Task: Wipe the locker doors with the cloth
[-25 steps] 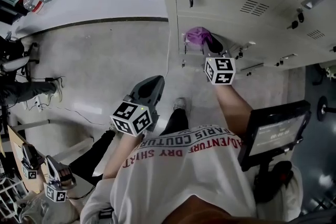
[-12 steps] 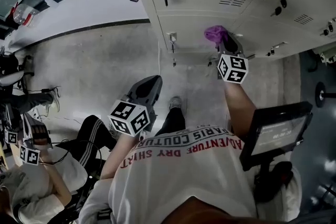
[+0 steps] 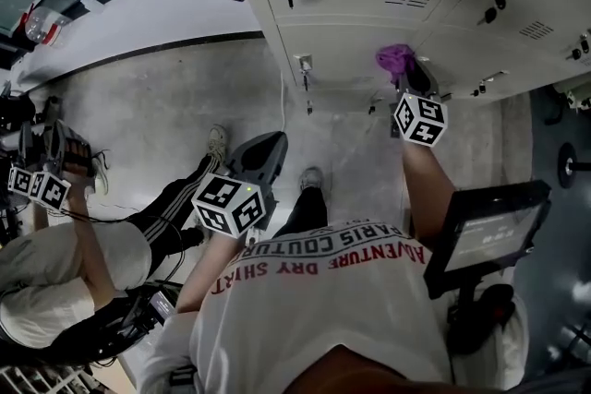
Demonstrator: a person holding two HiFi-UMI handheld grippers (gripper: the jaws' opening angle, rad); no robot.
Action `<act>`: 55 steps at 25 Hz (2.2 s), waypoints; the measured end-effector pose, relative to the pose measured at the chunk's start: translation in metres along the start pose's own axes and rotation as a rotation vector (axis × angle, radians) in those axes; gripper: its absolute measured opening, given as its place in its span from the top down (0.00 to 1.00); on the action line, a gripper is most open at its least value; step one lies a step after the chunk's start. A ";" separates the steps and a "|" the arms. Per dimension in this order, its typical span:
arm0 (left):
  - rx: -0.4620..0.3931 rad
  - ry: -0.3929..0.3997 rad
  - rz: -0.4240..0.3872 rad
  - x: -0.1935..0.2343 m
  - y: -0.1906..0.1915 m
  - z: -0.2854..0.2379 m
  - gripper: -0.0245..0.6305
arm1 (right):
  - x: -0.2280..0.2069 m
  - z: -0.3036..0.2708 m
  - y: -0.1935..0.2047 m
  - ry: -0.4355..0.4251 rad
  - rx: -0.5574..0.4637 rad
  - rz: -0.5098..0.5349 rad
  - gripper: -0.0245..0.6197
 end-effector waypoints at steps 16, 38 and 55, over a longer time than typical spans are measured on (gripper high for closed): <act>0.005 -0.021 0.013 0.017 0.008 0.000 0.96 | 0.157 -0.033 0.036 -0.386 0.051 0.054 0.85; -0.058 -0.090 0.007 0.051 0.034 -0.001 0.96 | 0.172 -0.101 0.093 -0.348 0.111 0.103 0.85; -0.068 -0.052 -0.008 0.032 0.037 -0.022 0.96 | 0.058 -0.050 0.083 -0.144 0.068 0.065 0.85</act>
Point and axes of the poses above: the fingertips, and each gripper's own axes: z backward along the fingers, x to its left, y out of its underside, the point moved 4 cm from there along z, backward along the fingers, and after that the axes turned 11 degrees about -y, right-handed, at the moved point
